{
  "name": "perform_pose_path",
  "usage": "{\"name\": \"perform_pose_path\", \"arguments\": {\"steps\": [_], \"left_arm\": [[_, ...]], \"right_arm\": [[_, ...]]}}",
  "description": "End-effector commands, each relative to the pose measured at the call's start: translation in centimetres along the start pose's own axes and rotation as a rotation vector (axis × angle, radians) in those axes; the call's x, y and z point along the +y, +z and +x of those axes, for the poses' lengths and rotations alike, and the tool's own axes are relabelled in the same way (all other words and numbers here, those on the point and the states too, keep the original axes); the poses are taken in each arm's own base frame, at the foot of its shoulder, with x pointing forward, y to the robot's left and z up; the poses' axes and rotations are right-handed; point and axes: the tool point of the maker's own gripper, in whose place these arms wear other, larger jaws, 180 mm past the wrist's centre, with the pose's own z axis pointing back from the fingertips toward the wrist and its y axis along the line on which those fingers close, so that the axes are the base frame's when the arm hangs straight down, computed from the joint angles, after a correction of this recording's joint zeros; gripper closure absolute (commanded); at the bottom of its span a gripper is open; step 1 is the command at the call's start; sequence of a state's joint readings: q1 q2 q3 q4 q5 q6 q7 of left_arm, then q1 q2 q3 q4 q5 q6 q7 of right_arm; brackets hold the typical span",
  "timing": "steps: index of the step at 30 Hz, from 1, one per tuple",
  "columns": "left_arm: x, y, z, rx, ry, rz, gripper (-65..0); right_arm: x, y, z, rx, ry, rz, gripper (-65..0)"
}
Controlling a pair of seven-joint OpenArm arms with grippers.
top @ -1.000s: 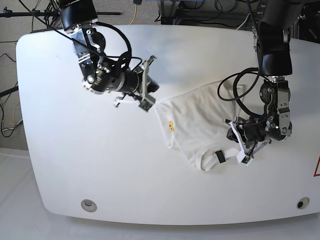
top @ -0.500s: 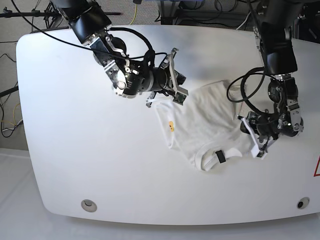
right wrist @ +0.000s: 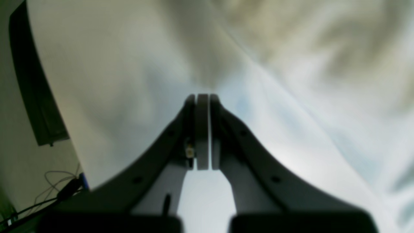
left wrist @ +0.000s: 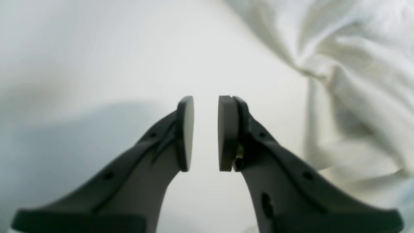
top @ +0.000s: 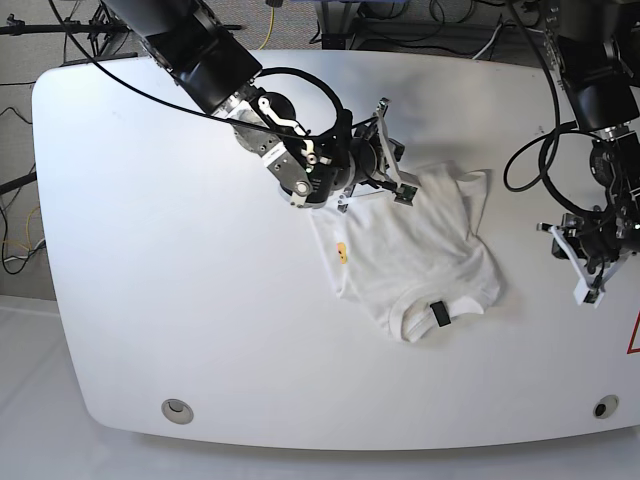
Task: Fold the T-shirt properly
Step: 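Pinch the shirt's collar edge with the right gripper and fold it over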
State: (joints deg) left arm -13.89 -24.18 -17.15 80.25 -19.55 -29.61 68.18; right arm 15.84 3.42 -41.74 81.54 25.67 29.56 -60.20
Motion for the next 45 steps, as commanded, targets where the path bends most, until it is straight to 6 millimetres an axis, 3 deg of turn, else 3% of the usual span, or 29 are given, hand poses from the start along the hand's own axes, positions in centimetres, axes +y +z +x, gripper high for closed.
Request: {"name": "perform_pose_path", "arguments": {"steps": [1, 14, 25, 31, 45], "left_arm": [[1.8, 1.9, 1.0, -0.047, -0.019, 0.059, -12.2], [2.3, 4.0, -2.0, -0.036, -0.053, 0.121, -12.2], [2.4, 4.4, -3.6, -0.007, -0.072, 0.135, -12.2], [2.8, 4.6, -3.8, -0.001, -0.079, 0.144, -12.2], [2.7, 4.6, -3.9, 0.003, -0.082, 0.144, -12.2]], "right_arm": [[-0.3, 0.0, 2.8, -0.063, 0.022, 0.005, 0.0], [-2.2, -3.2, 3.8, -0.097, -0.068, 0.028, 0.0], [-3.4, -4.2, 6.5, -0.166, -0.122, 0.018, 0.0], [-5.1, -4.1, 8.5, -0.235, -0.191, -0.057, 0.0], [-8.2, -2.4, 10.6, -0.293, -0.22, -0.162, 0.0]]}}
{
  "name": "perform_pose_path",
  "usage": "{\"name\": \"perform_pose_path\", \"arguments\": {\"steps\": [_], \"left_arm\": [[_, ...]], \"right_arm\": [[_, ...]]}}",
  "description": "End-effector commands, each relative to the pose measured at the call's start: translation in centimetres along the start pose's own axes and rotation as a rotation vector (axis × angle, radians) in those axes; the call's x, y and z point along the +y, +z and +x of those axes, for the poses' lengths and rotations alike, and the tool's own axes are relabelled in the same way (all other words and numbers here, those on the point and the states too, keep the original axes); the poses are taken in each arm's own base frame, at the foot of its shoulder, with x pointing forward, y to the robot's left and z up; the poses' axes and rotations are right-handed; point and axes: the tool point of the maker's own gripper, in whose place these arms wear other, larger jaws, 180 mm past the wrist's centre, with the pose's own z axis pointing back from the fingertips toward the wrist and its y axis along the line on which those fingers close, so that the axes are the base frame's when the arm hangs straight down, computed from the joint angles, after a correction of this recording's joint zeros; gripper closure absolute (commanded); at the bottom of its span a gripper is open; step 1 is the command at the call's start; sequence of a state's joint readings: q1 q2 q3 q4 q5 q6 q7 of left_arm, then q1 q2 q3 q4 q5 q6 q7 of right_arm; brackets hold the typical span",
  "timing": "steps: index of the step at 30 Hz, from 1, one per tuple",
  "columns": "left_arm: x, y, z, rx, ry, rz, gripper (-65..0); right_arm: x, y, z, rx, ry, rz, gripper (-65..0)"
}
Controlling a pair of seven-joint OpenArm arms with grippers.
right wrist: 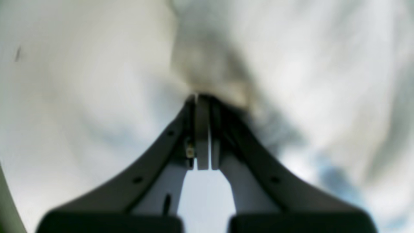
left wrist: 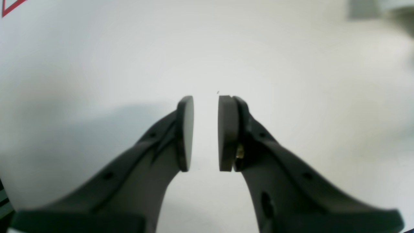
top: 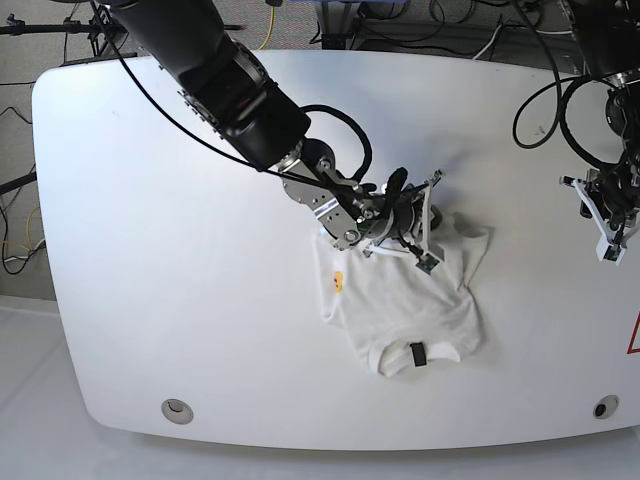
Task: Fold the T-shirt properly
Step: 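Pinch the shirt's collar edge with the right gripper and fold it over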
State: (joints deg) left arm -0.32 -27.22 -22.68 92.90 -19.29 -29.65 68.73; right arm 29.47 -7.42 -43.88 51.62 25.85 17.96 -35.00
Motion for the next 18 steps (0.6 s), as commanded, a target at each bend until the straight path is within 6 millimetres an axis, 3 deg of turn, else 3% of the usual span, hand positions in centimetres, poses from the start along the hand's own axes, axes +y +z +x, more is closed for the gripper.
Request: {"name": "perform_pose_path", "arguments": {"steps": [1, 18], "left_arm": [[1.1, 0.9, 1.3, -0.042, -0.016, 0.03, -12.2], [0.8, 0.7, 0.7, -0.028, -0.017, 0.023, -12.2]], "right_arm": [[-0.4, 0.6, 3.0, -0.067, 0.013, -0.014, 0.0], [-0.8, 1.0, 4.2, -0.087, 0.009, -0.027, 0.0]]}}
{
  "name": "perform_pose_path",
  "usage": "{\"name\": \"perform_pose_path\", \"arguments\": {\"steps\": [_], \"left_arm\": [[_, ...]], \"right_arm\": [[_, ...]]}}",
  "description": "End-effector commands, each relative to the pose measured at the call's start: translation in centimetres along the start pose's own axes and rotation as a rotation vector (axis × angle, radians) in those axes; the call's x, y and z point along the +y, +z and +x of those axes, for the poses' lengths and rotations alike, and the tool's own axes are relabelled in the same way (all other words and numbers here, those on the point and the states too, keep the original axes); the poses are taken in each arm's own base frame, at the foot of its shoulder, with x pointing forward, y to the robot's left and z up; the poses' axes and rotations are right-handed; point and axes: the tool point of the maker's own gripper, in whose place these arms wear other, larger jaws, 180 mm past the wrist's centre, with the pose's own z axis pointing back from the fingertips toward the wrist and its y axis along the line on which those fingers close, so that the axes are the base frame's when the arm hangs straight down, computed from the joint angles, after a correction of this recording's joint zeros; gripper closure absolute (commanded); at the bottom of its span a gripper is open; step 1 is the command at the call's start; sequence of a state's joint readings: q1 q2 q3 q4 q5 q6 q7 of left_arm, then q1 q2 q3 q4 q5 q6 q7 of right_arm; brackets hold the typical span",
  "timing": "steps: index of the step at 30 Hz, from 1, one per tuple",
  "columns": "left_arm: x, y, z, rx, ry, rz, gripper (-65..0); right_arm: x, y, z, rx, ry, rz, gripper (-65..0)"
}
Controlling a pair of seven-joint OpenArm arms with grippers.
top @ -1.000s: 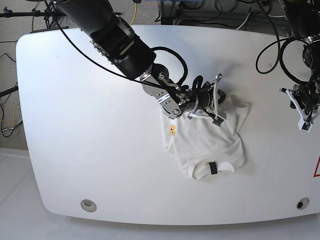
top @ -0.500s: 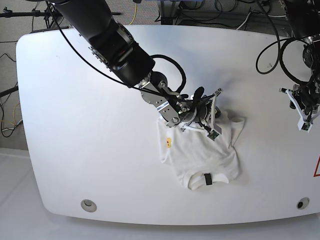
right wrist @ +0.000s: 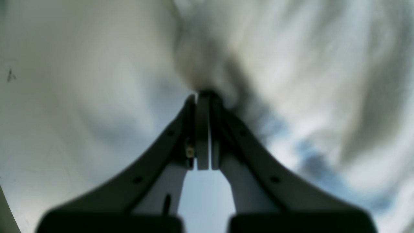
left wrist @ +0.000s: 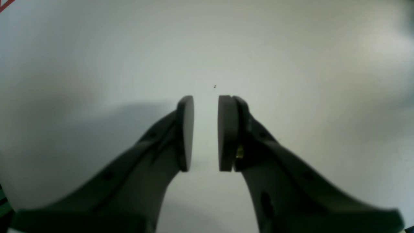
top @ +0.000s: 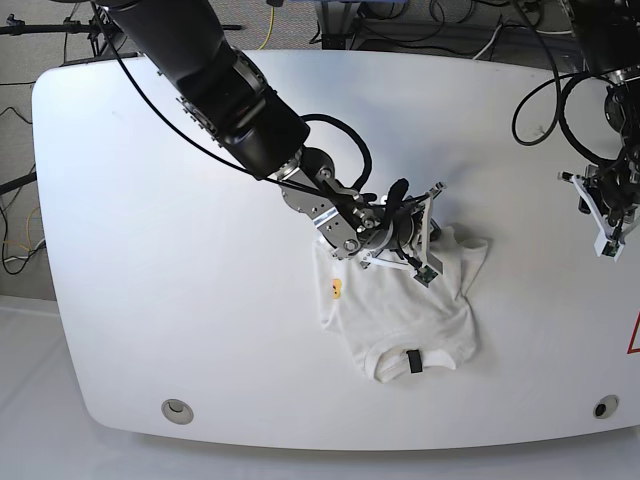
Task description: Fold the T-shirt properly
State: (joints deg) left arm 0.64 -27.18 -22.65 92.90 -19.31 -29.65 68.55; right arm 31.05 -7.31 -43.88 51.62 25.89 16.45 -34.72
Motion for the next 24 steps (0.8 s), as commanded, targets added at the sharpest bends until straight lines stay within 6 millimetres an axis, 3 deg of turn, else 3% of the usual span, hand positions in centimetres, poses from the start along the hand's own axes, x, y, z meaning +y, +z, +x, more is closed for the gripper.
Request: {"name": "perform_pose_path", "arguments": {"steps": [1, 8, 14, 16, 17, 20, 24], "left_arm": [[1.1, 0.9, 1.3, -0.041, -0.015, 0.029, -12.2], [1.3, 1.1, 1.1, -0.035, -0.036, 0.033, -12.2], [4.8, 3.9, 1.3, -0.05, -0.107, 0.126, -12.2], [6.2, 5.0, 0.9, -0.058, -0.087, 0.166, -12.2], [7.3, 5.8, 0.6, -0.059, -0.078, 0.196, -12.2], [8.8, 7.0, -0.2, -0.049, -0.072, 0.24, -12.2], [9.5, 7.6, -1.8, -0.019, -0.058, 0.258, -12.2]], "right_arm": [[0.1, 0.6, 3.0, -0.072, -0.001, 0.008, 0.0], [-1.8, 2.1, 2.8, -0.043, -0.038, -0.02, 0.0], [-3.6, 6.4, 2.6, -0.012, 0.006, -0.076, 0.0], [-5.1, 8.8, 2.4, -0.031, -0.028, -0.132, 0.0], [-6.3, 11.0, 2.6, -0.058, -0.057, -0.178, 0.0], [-7.8, 15.0, 2.1, -0.091, -0.121, -0.252, 0.0], [-9.0, 19.9, 0.2, -0.098, -0.187, -0.341, 0.0]]}}
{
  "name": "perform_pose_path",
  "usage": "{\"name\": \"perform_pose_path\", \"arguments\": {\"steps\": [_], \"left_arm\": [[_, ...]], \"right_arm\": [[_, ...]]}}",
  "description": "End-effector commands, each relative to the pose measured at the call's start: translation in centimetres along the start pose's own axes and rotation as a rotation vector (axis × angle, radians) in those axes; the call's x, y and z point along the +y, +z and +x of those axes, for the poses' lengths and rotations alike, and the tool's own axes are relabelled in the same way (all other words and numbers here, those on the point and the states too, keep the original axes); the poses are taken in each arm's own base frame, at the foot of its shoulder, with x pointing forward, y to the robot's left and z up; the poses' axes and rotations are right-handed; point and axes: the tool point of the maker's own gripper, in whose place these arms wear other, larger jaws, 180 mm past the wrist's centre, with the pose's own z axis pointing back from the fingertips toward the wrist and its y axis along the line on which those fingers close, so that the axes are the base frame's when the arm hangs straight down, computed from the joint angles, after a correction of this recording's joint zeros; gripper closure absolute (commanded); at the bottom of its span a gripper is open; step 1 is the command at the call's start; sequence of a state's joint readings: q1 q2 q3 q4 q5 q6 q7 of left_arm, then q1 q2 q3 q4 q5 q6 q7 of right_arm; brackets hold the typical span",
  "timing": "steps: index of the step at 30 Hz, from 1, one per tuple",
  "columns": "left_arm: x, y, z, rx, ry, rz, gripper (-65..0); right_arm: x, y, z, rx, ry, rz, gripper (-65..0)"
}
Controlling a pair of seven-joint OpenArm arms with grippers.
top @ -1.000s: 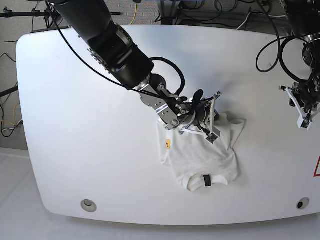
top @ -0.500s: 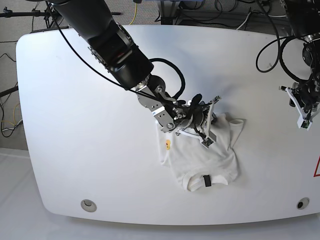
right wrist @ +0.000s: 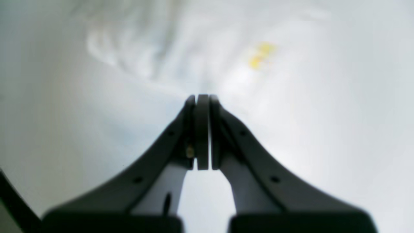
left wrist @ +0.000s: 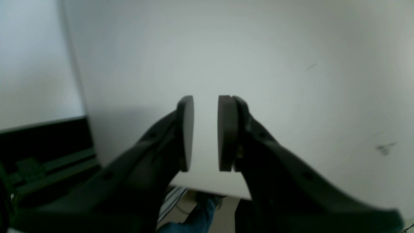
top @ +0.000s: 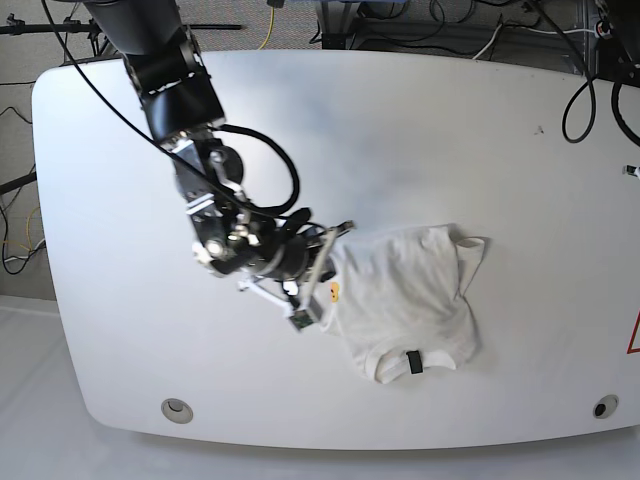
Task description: Fold the T-shirt properly
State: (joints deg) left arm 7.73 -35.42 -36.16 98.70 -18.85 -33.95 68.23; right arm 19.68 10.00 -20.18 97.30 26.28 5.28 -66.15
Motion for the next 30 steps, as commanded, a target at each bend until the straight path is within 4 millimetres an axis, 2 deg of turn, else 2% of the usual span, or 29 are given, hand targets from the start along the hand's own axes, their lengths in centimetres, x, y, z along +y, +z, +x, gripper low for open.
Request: {"name": "perform_pose_path", "arguments": {"steps": [1, 3, 8, 11, 17, 22, 27, 30], "left_arm": [[0.9, 0.8, 0.0, -0.011, -0.011, 0.025, -12.2], [1.0, 1.2, -0.8, 0.002, -0.017, 0.035, -12.2], [0.5, 2.1, -3.4, 0.046, -0.019, 0.045, -12.2], [-0.1, 2.3, -5.7, 0.09, -0.003, 0.033, -12.2], [-1.8, 2.2, -9.4, 0.167, 0.008, -0.009, -12.2], [-3.7, 2.7, -13.2, 0.244, -0.006, -0.063, -12.1], [-5.4, 3.5, -16.9, 0.32, 0.003, -0.104, -12.1], [-6.3, 4.1, -18.8, 0.36, 0.02, -0.121, -11.7]], "right_arm": [[-1.0, 3.4, 0.3, -0.047, -0.013, -0.034, 0.0], [-2.0, 4.9, -1.4, -0.04, -0.044, -0.065, 0.0], [-6.0, 7.2, -9.2, 0.077, -0.163, -0.176, 0.0], [-7.0, 8.7, -13.4, 0.137, -0.234, -0.225, 0.0], [-9.2, 12.4, -20.3, 0.245, -0.351, -0.327, 0.0], [-9.8, 15.1, -25.2, 0.29, -0.415, -0.402, 0.0], [-10.1, 17.5, -28.5, 0.299, -0.411, -0.459, 0.0], [-9.6, 18.4, -30.1, 0.306, -0.398, -0.467, 0.0]]}}
